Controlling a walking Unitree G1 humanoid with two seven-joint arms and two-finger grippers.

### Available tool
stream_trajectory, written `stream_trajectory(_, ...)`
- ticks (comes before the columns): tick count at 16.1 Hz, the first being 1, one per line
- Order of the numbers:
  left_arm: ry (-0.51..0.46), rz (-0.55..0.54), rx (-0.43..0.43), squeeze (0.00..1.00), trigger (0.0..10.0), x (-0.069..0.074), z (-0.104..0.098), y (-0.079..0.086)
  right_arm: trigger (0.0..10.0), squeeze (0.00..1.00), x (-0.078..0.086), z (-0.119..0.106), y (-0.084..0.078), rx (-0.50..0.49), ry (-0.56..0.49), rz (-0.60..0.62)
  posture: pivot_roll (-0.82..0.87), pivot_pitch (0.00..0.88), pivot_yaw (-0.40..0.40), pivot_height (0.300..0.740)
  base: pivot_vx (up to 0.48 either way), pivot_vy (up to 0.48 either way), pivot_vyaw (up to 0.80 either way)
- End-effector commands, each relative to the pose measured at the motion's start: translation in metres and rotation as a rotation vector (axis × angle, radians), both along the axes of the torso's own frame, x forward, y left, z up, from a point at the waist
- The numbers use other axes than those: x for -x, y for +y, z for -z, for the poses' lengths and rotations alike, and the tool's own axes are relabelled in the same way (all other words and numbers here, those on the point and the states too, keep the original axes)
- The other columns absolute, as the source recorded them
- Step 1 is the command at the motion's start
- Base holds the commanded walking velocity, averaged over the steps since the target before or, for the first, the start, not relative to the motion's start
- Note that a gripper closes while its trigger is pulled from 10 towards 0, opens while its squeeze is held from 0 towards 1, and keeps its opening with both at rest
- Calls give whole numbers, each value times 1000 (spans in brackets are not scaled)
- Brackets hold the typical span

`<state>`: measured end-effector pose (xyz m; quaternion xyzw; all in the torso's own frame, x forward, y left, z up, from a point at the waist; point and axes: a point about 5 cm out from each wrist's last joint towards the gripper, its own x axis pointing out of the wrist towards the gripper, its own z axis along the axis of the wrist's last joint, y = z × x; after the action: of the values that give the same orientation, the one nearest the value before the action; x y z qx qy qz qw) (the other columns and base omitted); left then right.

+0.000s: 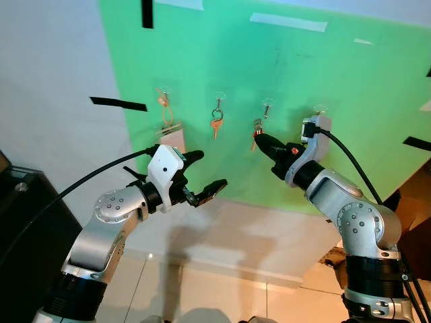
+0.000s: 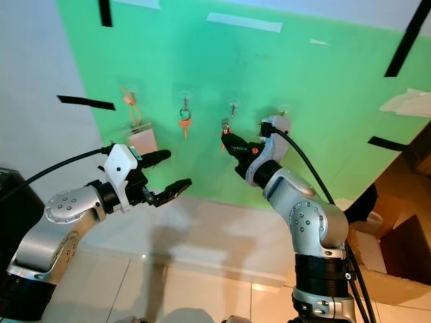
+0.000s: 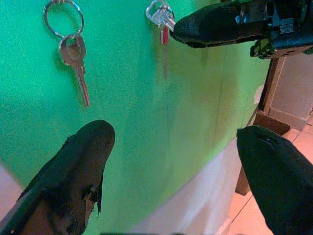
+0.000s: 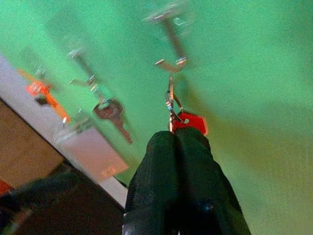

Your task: Hang keys on a hook

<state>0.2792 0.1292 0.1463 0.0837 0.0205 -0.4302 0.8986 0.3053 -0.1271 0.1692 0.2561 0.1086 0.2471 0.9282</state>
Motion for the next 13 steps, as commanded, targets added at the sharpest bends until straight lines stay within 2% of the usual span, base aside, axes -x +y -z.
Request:
stream_trajectory(1, -5, 16, 6, 0, 10000, 1, -3, -2, 10000, 0, 0, 0, -5, -25, 14, 22, -79, 0, -67, 740, 0, 0, 0)
stream_trajectory(6, -7, 19, 9, 0, 10000, 1, -4, -2, 10000, 0, 9, -6, -5, -104, -22, -35, -74, 0, -71, 740, 0, 0, 0)
stream_trajectory(13, -7, 31, 7, 0, 10000, 0, -5, -3, 10000, 0, 17, -15, -6, -196, -35, -43, -77, 0, -65, 740, 0, 0, 0)
